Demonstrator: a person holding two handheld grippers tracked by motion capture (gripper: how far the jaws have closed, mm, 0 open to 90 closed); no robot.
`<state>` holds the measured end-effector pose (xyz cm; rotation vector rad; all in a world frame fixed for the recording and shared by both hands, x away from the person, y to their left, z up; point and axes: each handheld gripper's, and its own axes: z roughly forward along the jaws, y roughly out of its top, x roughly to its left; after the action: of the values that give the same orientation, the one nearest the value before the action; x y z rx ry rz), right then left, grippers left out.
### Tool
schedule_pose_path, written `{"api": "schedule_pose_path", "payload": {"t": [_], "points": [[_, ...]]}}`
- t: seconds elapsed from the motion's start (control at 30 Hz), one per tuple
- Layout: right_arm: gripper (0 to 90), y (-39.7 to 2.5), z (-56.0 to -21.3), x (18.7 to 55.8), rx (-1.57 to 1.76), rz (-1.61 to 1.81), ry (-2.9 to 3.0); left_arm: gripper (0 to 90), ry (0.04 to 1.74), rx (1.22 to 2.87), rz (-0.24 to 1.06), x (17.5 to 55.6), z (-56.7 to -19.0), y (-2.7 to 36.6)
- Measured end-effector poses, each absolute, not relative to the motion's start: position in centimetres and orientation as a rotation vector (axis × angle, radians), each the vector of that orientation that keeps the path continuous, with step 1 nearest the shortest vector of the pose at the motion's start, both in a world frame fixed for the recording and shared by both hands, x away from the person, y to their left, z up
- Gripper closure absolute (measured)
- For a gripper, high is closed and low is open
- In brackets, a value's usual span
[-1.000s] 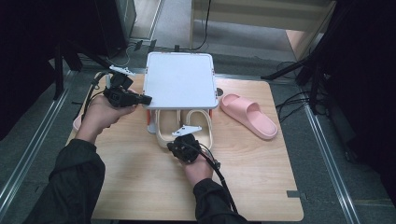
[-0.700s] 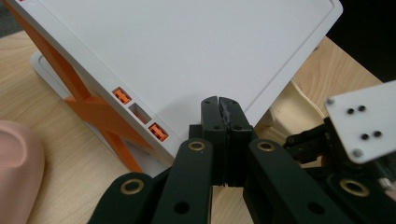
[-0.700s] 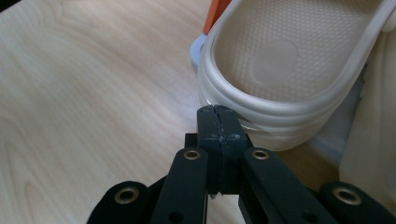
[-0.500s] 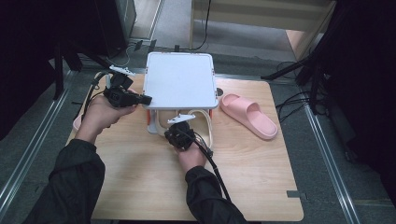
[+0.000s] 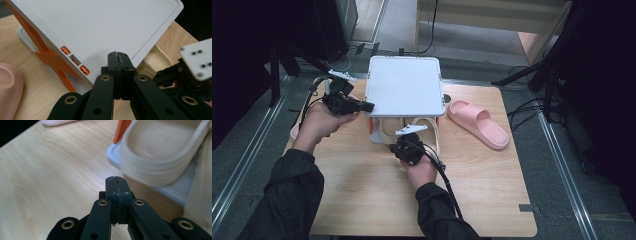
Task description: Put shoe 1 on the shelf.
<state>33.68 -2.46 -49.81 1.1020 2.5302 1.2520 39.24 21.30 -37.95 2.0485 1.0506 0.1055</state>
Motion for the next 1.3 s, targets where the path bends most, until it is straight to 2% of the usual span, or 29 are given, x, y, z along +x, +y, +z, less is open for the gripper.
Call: {"api": "schedule_pose_path", "payload": {"t": [0.6,1.0,1.3], "points": [[90.0,-10.1,-48.3,28.9,1.112,1.258,2.509,89.9,1.064,2.037,0.093,39.3,-38.0,21.3],[90.0,-14.3,-49.7,27.7,1.190,1.193,2.507,89.9,1.068,2.036,0.092,39.3,-38.0,21.4],[90.0,-15.0,-50.8,28.8,1.238,1.145,2.500,89.8,1.073,2.033,0.086,39.3,-38.0,21.4]]}}
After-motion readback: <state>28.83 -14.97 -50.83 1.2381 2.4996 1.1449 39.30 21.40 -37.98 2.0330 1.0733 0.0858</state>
